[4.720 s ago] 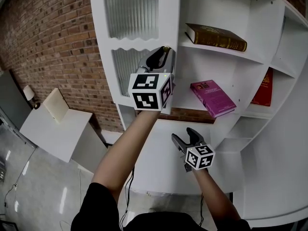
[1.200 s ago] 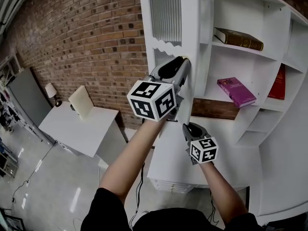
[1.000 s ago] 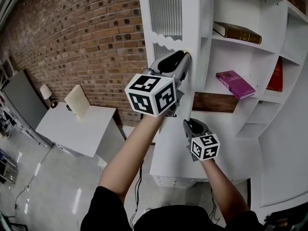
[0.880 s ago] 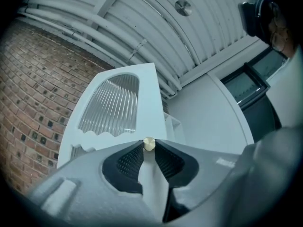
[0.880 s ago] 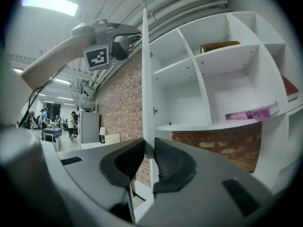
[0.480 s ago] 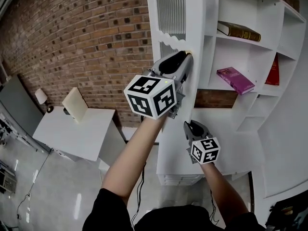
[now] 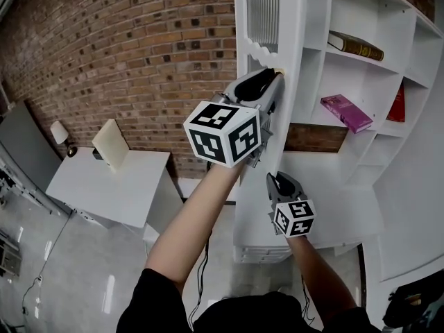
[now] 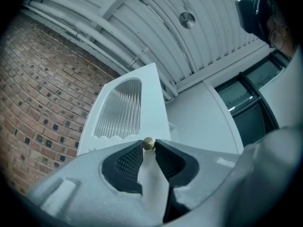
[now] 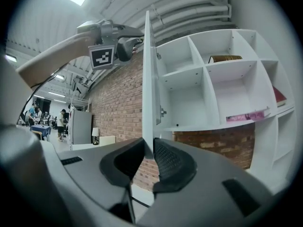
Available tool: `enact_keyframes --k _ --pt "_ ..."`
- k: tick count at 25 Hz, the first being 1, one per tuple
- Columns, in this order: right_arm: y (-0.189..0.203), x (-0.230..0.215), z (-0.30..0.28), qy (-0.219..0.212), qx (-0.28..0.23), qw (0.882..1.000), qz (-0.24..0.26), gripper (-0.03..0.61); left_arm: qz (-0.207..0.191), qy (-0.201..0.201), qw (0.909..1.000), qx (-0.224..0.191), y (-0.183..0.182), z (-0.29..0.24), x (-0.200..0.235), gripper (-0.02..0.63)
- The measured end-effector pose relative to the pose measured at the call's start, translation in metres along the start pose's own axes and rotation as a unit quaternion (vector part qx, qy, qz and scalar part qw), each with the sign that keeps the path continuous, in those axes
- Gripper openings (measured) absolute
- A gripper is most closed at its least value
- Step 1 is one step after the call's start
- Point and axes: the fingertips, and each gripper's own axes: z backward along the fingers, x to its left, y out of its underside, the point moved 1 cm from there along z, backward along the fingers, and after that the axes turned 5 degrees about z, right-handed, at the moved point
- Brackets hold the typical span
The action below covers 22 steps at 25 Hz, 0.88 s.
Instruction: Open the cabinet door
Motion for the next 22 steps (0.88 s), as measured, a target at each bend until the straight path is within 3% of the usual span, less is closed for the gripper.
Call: enact_keyframes --k 22 --pt "-0.004 0.051 -0.014 0.023 -0.016 1.0 -0.007 0.074 0.022 0.006 0.9997 -0.012 -0.016 0.04 0.027 0.091"
